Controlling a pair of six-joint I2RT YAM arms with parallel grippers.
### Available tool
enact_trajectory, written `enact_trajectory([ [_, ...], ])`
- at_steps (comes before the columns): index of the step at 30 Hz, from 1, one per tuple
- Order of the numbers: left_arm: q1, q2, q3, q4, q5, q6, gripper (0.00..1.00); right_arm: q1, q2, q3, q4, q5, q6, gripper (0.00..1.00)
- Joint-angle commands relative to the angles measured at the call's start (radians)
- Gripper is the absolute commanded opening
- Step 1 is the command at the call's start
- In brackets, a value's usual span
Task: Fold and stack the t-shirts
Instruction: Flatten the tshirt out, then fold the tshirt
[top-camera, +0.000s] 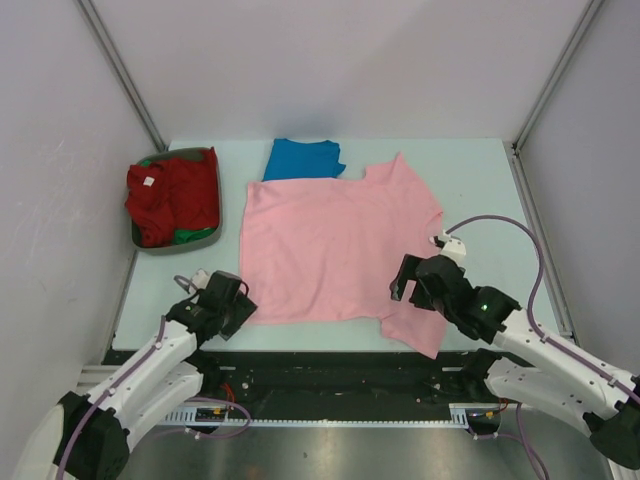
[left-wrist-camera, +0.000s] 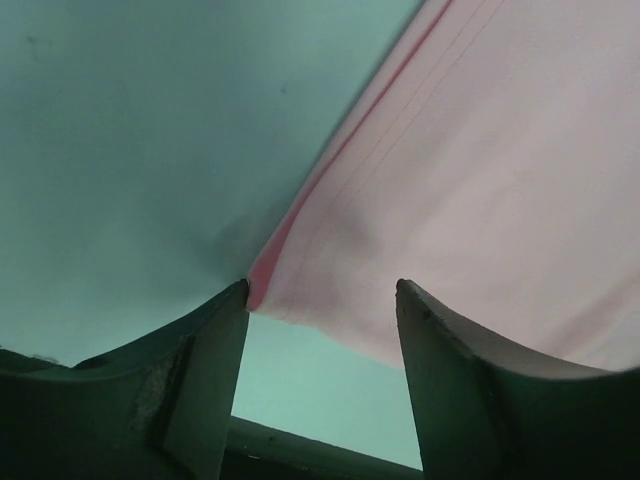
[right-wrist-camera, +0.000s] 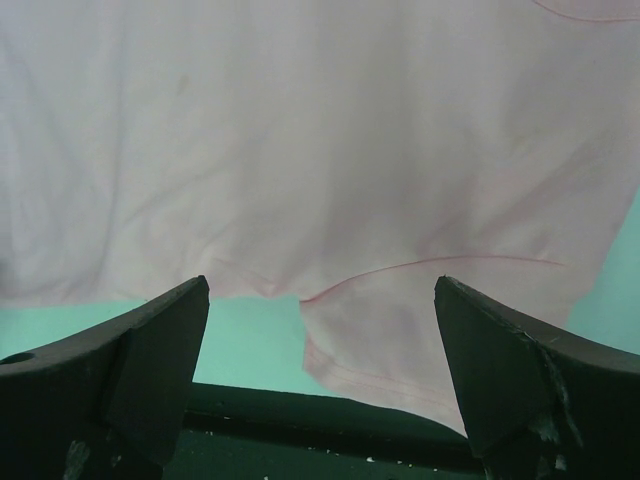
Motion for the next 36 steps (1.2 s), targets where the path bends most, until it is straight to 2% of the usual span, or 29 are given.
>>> enact_trajectory([
  [1,-0.007,0.081,-0.021,0.068,-0.024,-0.026,0.64,0.006,-0.054,-0.001,-0.03,0.034,0.015,1.0],
  [2,-0.007,0.092,-0.019,0.076,-0.021,-0.023,0.61,0.004,-0.059,0.001,-0.035,0.036,0.014,1.0],
  [5,-0.014,0.129,-0.027,0.108,-0.021,-0.023,0.37,0.006,-0.073,0.001,-0.049,0.031,0.015,1.0],
  [6,-0.015,0.132,-0.029,0.111,-0.023,-0.023,0.17,0.004,-0.074,0.001,-0.052,0.03,0.017,1.0],
  [7,-0.015,0.133,-0.03,0.11,-0.023,-0.026,0.06,0.006,-0.074,-0.001,-0.055,0.028,0.02,1.0],
  [8,-0.015,0.13,-0.033,0.113,-0.026,-0.026,0.0,0.006,-0.073,-0.001,-0.067,0.027,0.023,1.0],
  [15,-0.014,0.06,0.04,0.087,-0.061,0.0,0.0,0.018,-0.066,-0.005,-0.179,0.031,0.132,1.0],
  [19,-0.014,0.08,0.12,0.08,-0.064,0.045,0.0,0.029,-0.115,-0.046,-0.224,0.012,0.239,1.0],
  [23,-0.014,0.094,0.132,0.125,-0.035,0.066,0.0,0.038,-0.151,-0.108,-0.253,-0.007,0.346,1.0],
  [30,-0.014,0.11,0.146,0.168,0.0,0.112,0.0,0.109,-0.241,-0.221,-0.334,0.007,0.633,0.98],
  [36,-0.014,0.141,0.172,0.183,0.014,0.164,0.0,0.185,-0.324,-0.303,-0.366,0.019,0.813,0.96],
])
